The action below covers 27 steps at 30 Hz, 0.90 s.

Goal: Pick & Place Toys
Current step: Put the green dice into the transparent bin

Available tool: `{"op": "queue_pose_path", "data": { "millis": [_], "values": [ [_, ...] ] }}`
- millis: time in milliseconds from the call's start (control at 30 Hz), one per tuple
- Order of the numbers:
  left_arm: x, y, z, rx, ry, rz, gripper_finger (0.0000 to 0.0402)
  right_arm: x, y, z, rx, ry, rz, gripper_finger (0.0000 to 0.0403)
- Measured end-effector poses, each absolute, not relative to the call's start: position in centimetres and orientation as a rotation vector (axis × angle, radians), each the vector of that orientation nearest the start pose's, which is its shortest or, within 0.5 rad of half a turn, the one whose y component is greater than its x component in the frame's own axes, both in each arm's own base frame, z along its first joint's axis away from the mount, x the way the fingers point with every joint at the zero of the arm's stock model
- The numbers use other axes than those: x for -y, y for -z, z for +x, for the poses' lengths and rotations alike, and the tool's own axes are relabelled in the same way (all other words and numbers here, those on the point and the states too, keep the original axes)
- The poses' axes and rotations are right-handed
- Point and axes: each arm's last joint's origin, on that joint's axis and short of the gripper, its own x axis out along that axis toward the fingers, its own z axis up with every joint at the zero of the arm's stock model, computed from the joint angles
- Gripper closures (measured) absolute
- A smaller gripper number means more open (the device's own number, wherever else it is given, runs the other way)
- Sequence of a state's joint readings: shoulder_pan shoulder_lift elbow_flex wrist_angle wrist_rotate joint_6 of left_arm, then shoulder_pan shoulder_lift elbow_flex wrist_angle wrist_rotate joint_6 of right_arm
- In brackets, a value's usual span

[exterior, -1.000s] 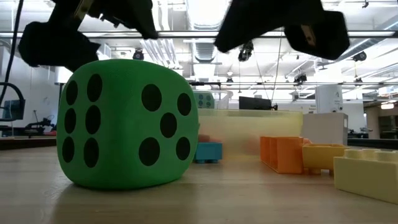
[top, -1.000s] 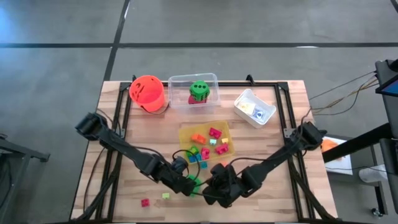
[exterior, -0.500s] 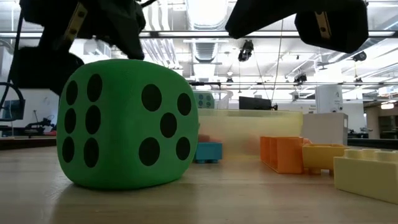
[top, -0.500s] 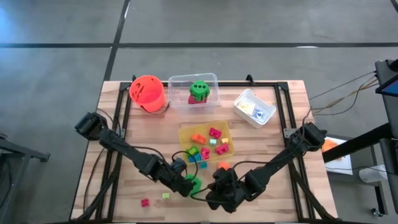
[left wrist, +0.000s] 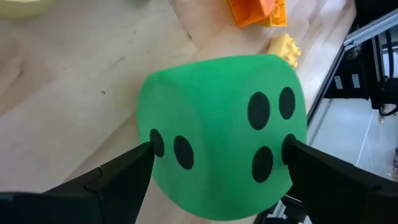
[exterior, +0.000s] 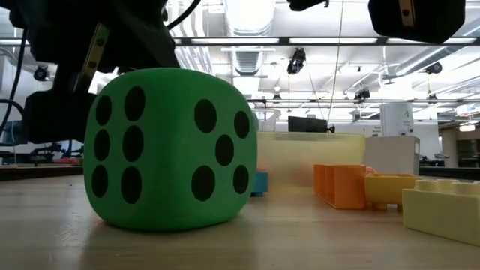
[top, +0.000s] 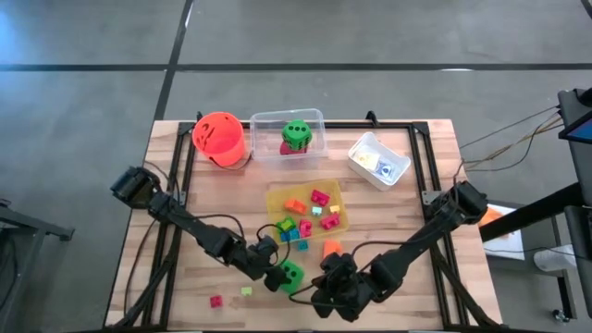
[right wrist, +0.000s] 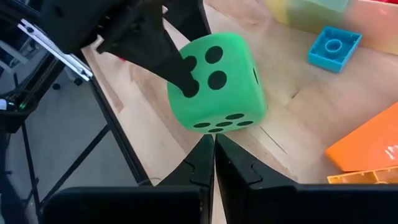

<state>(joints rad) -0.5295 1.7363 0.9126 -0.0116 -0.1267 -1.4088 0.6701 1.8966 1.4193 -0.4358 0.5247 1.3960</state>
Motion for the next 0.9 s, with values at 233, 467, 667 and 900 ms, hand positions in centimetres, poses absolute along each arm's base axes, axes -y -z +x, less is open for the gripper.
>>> {"op": "queue_pose_path", "data": {
  "millis": [233,467,667,900],
  "values": [
    [16.57,-14.9,29.2,-0.881,-0.217,-1.036,0.0051,-24.08,-22.21,32.73,-0.676,0.385,0.81,0.0391],
    [16.4,-14.84,29.25,-0.878,-0.21,-1.023,0.0126,-24.08,-22.21,32.73,-0.676,0.386,0.812,0.0391],
    [16.29,-14.84,29.28,-0.876,-0.201,-0.991,0.0239,-24.08,-22.21,32.73,-0.676,0.387,0.813,0.0391],
    [16.16,-14.82,29.34,-0.891,-0.181,-0.977,0.0267,-24.07,-22.24,32.72,-0.675,0.387,0.815,0.0391]
  ]
}}
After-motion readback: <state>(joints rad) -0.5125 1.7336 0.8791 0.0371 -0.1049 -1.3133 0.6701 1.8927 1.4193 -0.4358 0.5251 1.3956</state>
